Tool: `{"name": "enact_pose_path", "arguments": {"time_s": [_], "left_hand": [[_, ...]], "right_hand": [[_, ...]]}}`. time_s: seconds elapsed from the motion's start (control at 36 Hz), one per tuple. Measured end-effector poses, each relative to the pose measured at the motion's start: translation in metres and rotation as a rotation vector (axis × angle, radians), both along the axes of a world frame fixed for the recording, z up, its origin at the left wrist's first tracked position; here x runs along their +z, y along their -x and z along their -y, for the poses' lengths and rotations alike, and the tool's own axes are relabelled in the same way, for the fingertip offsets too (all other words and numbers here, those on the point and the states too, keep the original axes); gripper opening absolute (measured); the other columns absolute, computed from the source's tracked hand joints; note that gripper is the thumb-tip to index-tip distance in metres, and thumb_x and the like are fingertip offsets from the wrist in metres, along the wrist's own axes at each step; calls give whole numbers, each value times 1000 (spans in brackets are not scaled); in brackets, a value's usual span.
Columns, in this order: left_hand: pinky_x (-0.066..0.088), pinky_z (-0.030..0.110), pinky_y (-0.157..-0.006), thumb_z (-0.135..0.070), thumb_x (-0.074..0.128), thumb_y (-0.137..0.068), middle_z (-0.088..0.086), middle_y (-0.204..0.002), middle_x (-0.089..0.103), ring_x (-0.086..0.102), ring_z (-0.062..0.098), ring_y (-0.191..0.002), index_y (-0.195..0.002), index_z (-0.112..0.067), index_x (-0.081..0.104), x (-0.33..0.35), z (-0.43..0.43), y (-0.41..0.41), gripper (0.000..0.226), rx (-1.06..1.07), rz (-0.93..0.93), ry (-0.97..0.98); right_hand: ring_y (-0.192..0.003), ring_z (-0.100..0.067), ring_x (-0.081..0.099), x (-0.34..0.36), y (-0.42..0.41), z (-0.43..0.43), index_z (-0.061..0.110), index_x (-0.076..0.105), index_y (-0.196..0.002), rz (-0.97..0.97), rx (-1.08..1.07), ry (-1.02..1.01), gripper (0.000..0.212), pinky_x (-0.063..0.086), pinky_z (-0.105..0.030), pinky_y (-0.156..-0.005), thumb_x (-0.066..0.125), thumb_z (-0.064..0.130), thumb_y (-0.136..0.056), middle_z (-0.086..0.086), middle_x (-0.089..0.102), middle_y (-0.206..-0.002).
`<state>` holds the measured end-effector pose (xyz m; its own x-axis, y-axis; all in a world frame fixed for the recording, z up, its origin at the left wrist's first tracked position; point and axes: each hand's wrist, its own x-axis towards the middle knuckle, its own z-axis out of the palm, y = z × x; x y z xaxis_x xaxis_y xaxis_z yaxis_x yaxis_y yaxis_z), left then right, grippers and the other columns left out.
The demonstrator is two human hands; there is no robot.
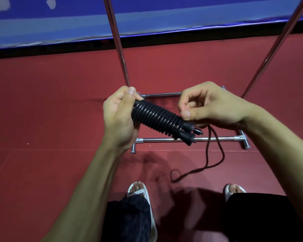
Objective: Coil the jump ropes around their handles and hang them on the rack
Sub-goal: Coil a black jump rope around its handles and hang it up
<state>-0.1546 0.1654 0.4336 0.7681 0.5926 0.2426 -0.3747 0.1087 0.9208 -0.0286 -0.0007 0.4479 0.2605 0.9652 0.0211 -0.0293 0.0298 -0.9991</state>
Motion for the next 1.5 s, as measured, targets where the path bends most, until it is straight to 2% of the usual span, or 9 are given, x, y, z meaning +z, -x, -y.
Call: {"name": "enact_pose_path", "arguments": {"time_s": [0.22, 0.33, 0.47, 0.78, 0.89, 0.94, 1.14, 1.33, 1.5], "left_hand": [[37, 21, -48, -17, 42, -92, -6, -51, 43, 39, 7, -48, -65, -9, 44, -2, 2, -6, 29, 88, 44, 117], [38, 19, -48, -15, 42, -93, -8, -51, 43, 40, 6, -48, -65, -8, 43, -3, 4, -9, 29, 135, 52, 106], [35, 20, -48, -17, 43, -92, -7, -51, 42, 38, 7, -48, -65, -8, 45, -3, 3, -11, 29, 169, 39, 56], [37, 21, -48, -9, 40, -102, -6, -50, 40, 38, 7, -47, -64, -8, 43, -3, 6, -13, 38, 203, 25, 138], [43, 20, -51, -5, 33, -104, -7, -48, 43, 42, 6, -46, -64, -8, 40, -2, 9, -16, 41, 220, 31, 260], [41, 20, -48, -7, 35, -104, -6, -49, 43, 41, 6, -46, -63, -8, 40, -3, 11, -17, 41, 243, 24, 293], [44, 25, -48, -9, 39, -104, -8, -46, 41, 42, 8, -44, -63, -12, 37, -3, 5, -23, 41, 392, -28, 371], [37, 42, -60, -22, 46, -96, -4, -51, 43, 39, 21, -55, -62, -14, 46, -12, -3, -26, 36, 582, -71, 174], [39, 21, -44, -14, 44, -101, -12, -48, 43, 40, 7, -44, -64, -13, 49, -11, -5, -23, 37, 654, -91, -16]], "right_hand": [[-35, -5, 36, -15, 13, -11, 17, 56, -58, -415, -89, -9, 32, 21, -15, -36, 85, 28, -65, 1, 48, -49], [-39, -5, 37, -13, 8, -11, 21, 58, -51, -462, -174, 61, 31, 23, -14, -36, 79, 9, -70, 4, 49, -51], [-40, -3, 33, -14, 6, -9, 19, 57, -57, -446, -93, 70, 37, 26, -12, -35, 89, 36, -57, 4, 47, -55], [-27, -3, 24, -16, 19, -13, 20, 50, -47, -430, -240, 65, 33, 14, -16, -40, 66, 34, -72, 1, 36, -40], [-26, -2, 24, -19, 31, -23, 20, 59, -76, -483, -384, -157, 18, 13, -13, -38, 54, 11, -91, 2, 42, -50], [-26, -3, 23, -19, 35, -27, 22, 58, -82, -522, -425, -201, 37, 15, -11, -37, 43, -8, -95, 5, 44, -50], [-47, -12, 42, -31, 51, -38, 14, 73, -72, -416, -575, -122, 28, 32, -20, -40, 55, 16, -93, -7, 64, -67], [-49, -12, 21, -27, 57, -38, 18, 53, -63, -6, -615, 91, 30, 15, -26, -46, 65, 14, -90, -1, 29, -54], [-41, -8, 31, -26, 59, -39, 11, 54, -99, 3, -691, 190, 6, 23, -23, -41, 48, 12, -100, 5, 43, -45]]}}
